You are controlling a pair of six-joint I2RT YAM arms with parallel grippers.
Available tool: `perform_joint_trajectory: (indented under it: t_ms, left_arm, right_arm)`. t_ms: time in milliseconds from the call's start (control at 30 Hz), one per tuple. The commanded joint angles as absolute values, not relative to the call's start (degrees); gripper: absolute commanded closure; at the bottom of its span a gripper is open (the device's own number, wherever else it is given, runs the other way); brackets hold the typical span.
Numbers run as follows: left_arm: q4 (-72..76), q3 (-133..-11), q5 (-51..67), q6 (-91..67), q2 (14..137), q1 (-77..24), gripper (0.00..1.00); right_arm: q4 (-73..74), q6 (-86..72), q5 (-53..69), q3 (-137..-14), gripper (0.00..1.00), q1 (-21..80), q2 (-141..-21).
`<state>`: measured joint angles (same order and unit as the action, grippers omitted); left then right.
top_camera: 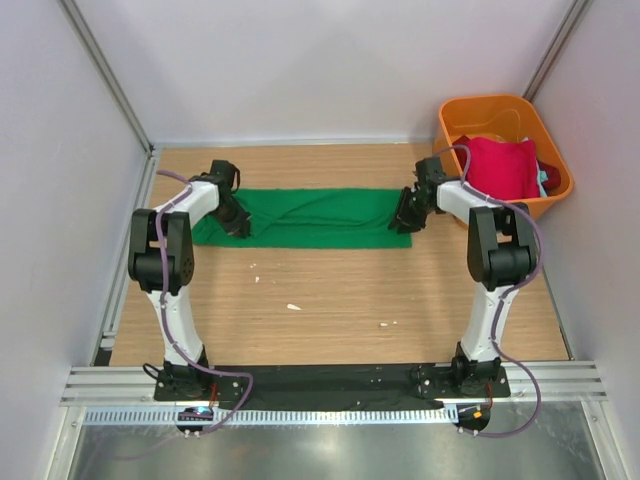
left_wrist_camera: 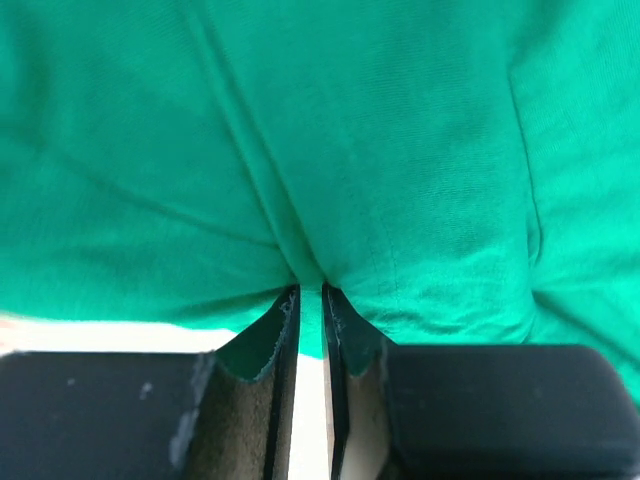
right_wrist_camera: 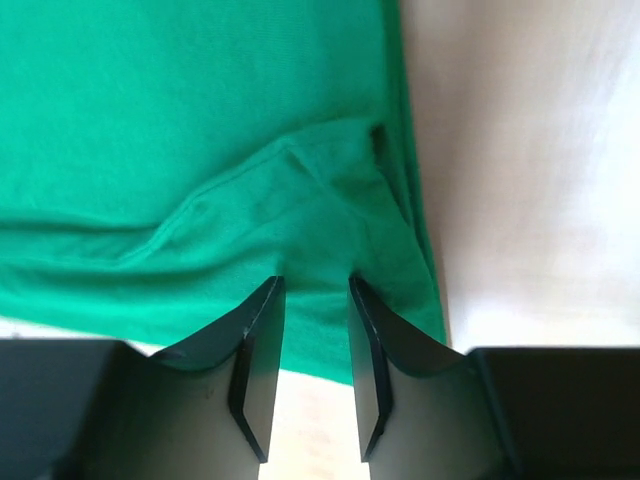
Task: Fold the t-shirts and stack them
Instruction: Fold the tshirt
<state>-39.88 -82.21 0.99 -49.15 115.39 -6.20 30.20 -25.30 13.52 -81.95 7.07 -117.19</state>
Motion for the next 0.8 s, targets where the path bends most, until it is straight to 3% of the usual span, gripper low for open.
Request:
perform_joint_trajectory:
  t_ms: [0, 167, 267, 367, 433, 533, 600, 700, 733, 767]
  left_arm:
    - [-41.9, -81.7, -8.0, -44.7, 113.5, -5.7, 0.84]
    - [-43.9, -78.4, -10.2, -40.0, 104.4, -5.8, 0.75]
    - [-45.9, -77.7, -9.6, -37.9, 97.5, -6.6, 0.65]
    - [-45.4, -78.0, -6.7, -37.4, 92.4, -9.8, 0.62]
    - [-43.6, -78.0, -4.1, -38.3, 91.7, -12.8, 0.67]
    - [-39.9, -77.4, 4.5, -43.2, 94.9, -15.8, 0.85]
    - [-38.9, -77.9, 6.8, -44.4, 98.9, -17.3, 0.92]
    - [-37.9, -78.8, 7.4, -45.9, 102.0, -19.8, 0.98]
    - [-37.8, -79.4, 7.6, -46.2, 103.9, -20.7, 1.00]
    - [-37.6, -79.7, 7.5, -46.3, 104.7, -21.1, 1.00]
  right_arm:
    - [35.6, -27.0, 12.3, -72.4, 0.61, 9.0, -112.6]
    - [35.2, -31.5, 18.5, -60.0, 0.58, 12.4, -98.9]
    - [36.7, -30.8, 19.0, -59.1, 0.53, 13.4, -92.0]
    - [38.5, -26.0, 15.1, -62.0, 0.46, 13.4, -90.0]
    - [39.7, -23.7, 12.9, -64.9, 0.45, 13.4, -91.4]
    - [39.3, -22.3, 13.2, -67.3, 0.45, 13.5, -95.6]
    - [38.2, -23.0, 14.3, -68.7, 0.49, 13.6, -97.3]
    - [38.4, -24.0, 15.7, -71.5, 0.62, 14.1, -100.2]
    - [38.3, -24.3, 16.3, -72.2, 0.73, 14.2, -100.8]
    - [37.6, -24.6, 16.9, -72.2, 0.78, 14.3, -101.2]
